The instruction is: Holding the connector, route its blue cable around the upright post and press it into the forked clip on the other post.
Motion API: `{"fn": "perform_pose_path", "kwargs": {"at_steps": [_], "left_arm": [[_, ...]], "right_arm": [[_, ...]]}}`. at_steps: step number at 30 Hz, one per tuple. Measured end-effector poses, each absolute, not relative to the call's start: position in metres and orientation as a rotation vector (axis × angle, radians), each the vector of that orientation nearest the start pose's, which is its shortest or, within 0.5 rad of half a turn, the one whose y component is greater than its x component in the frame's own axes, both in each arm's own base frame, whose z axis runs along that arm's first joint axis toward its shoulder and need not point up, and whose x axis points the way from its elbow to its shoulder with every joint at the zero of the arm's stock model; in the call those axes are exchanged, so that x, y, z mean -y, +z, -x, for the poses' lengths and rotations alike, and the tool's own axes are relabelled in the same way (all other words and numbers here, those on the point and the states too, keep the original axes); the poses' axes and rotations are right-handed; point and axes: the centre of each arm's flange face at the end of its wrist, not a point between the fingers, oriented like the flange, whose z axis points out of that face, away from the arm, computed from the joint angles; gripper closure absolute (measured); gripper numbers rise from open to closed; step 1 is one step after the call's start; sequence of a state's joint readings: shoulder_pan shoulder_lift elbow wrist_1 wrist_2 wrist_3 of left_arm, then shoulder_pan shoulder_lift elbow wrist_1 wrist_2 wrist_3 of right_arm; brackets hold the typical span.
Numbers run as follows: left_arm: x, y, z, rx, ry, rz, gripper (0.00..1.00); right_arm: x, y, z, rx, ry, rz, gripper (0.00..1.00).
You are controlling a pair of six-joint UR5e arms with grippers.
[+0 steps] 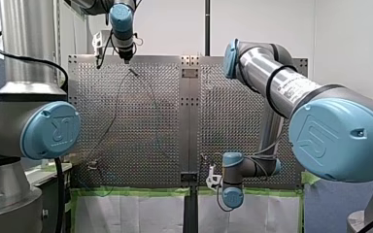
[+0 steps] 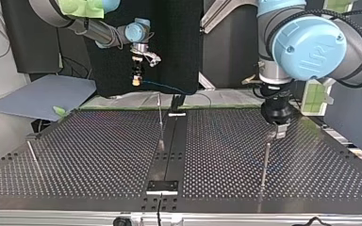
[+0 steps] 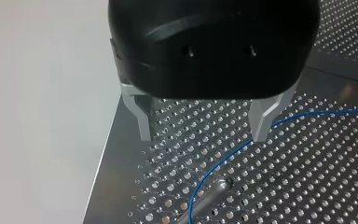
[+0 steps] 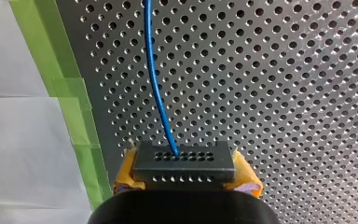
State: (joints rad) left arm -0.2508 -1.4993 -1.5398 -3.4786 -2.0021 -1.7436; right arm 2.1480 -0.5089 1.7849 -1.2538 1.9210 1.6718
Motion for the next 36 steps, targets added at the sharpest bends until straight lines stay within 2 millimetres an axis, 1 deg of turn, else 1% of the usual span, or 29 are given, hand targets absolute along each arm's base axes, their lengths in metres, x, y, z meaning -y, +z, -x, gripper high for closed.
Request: {"fn": "perform_pose_path", "kwargs": {"at_steps": [13, 20, 36], "left_arm": [[0.1940, 0.5079, -0.3846, -1.777, 0.098, 0.259, 0.00], [0.1903, 0.5078, -0.3818, -1.779, 0.127, 0.292, 0.00], [0.1913, 0.5077, -0.3821, -1.779, 0.124, 0.280, 0.00]], "right_arm": [[0.4289, -0.1076, -0.3976, 1.185, 1.429, -1.355, 1.00], [0.4290, -0.1073, -0.3977, 1.184, 1.430, -1.354, 1.00], [0.4297, -0.1072, -0.3971, 1.184, 1.430, -1.351, 1.00]]}}
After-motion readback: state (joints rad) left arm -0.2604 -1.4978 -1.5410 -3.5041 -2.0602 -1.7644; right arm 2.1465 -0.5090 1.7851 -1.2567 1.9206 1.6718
